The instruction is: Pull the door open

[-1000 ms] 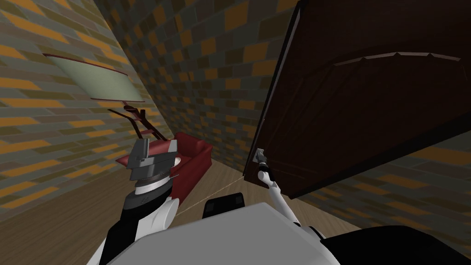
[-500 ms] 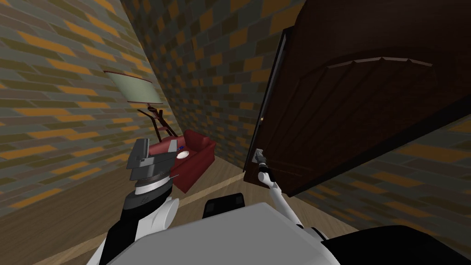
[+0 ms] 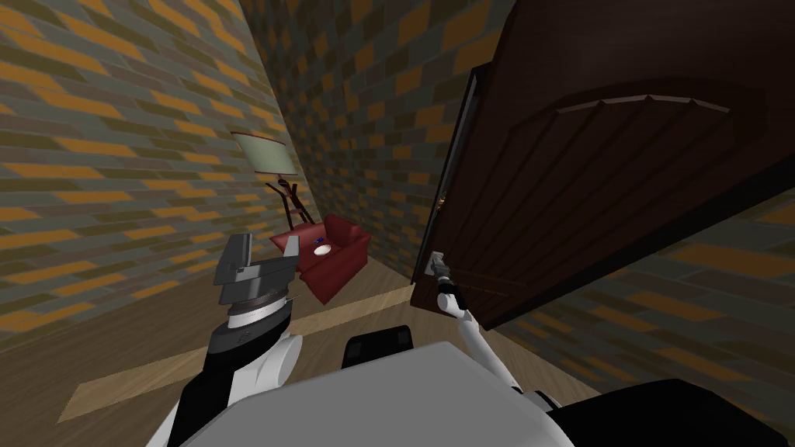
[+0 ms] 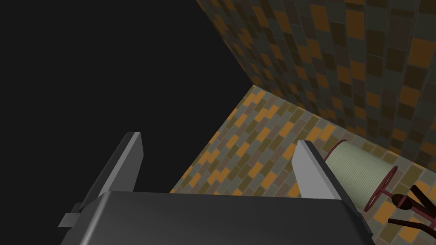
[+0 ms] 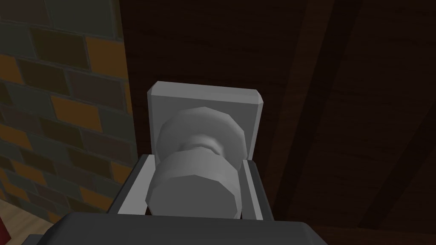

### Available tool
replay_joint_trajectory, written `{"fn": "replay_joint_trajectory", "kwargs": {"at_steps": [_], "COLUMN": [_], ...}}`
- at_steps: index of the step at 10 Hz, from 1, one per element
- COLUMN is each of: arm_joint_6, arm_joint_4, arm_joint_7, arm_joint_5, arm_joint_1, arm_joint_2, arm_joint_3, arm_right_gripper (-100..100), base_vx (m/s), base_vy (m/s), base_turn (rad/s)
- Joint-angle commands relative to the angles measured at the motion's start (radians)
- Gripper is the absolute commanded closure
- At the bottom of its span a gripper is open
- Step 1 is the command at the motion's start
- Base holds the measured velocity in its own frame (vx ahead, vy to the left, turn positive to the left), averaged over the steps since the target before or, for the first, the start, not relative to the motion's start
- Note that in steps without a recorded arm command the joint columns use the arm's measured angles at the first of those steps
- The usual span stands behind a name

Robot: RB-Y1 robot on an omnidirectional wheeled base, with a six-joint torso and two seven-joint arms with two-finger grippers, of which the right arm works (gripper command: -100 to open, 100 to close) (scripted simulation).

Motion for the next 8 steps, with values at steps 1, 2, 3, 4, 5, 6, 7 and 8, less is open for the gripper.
{"fn": "replay_joint_trajectory", "kwargs": {"at_steps": [1,2,3,4,5,6,7,8], "arm_joint_6": [-0.002,-0.004,-0.007,-0.005,-0.009,-0.012,-0.016,-0.022], "arm_joint_4": [-0.024,-0.031,-0.039,-0.035,-0.043,-0.047,-0.051,-0.058], "arm_joint_7": [-0.013,-0.018,-0.025,-0.019,-0.033,-0.040,-0.048,-0.060], "arm_joint_5": [-0.005,-0.006,-0.008,-0.007,-0.007,-0.006,-0.006,-0.006], "arm_joint_1": [0.019,0.026,0.035,0.030,0.042,0.046,0.051,0.058], "arm_joint_2": [-0.018,-0.025,-0.033,-0.028,-0.042,-0.050,-0.059,-0.072], "arm_joint_3": [0.018,0.026,0.036,0.027,0.048,0.056,0.065,0.080], "arm_right_gripper": [100,100,100,100,100,100,100,100], "base_vx": [-0.217,-0.254,-0.273,-0.119,-0.193,-0.249,-0.205,-0.261], "base_vy": [-0.017,-0.035,-0.036,-0.011,-0.031,-0.082,-0.065,-0.026], "base_turn": [0.152,0.128,0.145,0.040,0.123,0.159,0.126,0.162]}}
